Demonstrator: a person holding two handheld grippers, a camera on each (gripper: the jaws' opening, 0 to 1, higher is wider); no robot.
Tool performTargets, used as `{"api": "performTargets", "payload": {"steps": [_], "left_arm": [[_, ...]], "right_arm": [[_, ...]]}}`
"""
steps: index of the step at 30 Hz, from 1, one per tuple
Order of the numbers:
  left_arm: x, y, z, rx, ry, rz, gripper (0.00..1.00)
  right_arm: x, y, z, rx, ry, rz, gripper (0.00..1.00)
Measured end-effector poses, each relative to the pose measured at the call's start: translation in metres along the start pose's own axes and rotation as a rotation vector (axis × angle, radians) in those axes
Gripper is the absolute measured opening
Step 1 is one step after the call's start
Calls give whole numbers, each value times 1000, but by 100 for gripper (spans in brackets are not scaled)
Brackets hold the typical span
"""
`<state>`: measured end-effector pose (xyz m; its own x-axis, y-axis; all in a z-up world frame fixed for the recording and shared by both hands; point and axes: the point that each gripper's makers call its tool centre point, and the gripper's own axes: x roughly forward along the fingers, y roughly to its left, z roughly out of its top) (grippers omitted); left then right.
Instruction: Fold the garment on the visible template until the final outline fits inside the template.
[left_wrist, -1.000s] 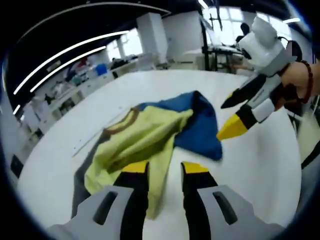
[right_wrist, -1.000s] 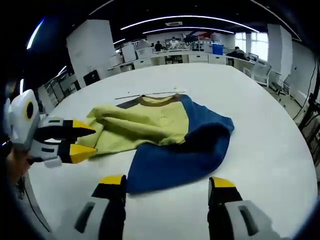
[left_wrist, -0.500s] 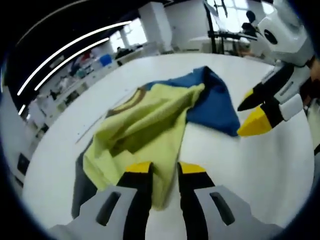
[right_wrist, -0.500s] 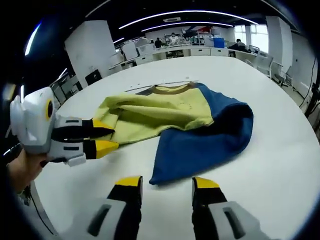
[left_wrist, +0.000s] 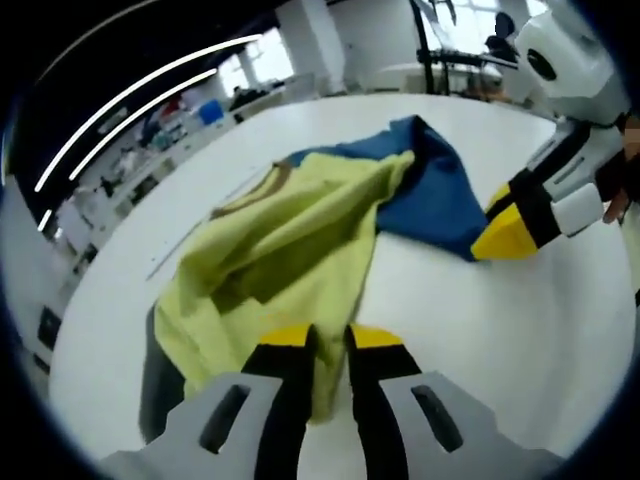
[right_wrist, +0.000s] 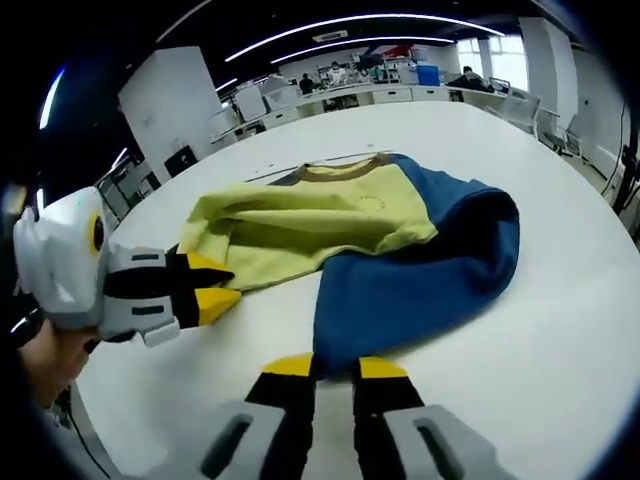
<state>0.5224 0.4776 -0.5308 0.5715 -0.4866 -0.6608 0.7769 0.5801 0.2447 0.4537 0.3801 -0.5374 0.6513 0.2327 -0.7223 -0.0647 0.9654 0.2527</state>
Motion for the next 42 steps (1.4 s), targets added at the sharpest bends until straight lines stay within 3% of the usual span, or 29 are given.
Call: {"api": "performTargets", "payload": {"steps": [3, 9, 24, 32, 42], "left_arm": [[1, 1, -1, -7, 6, 1, 4], [-6, 0, 1, -61, 7, -11, 0], [-41, -30, 22, -100, 11, -96, 0], [-53, -39, 37, -100, -1, -124, 0], [-66, -72, 54, -95, -1, -216, 0]], "right_arm": [[0, -2, 0, -9, 0, 1, 0], [-6, -12, 6, -43, -32, -2, 0], [-42, -106, 11, -78, -50, -153, 0], [-58, -140, 15, -102, -52, -204, 0], [-76, -176, 19, -87, -65, -266, 0]]}}
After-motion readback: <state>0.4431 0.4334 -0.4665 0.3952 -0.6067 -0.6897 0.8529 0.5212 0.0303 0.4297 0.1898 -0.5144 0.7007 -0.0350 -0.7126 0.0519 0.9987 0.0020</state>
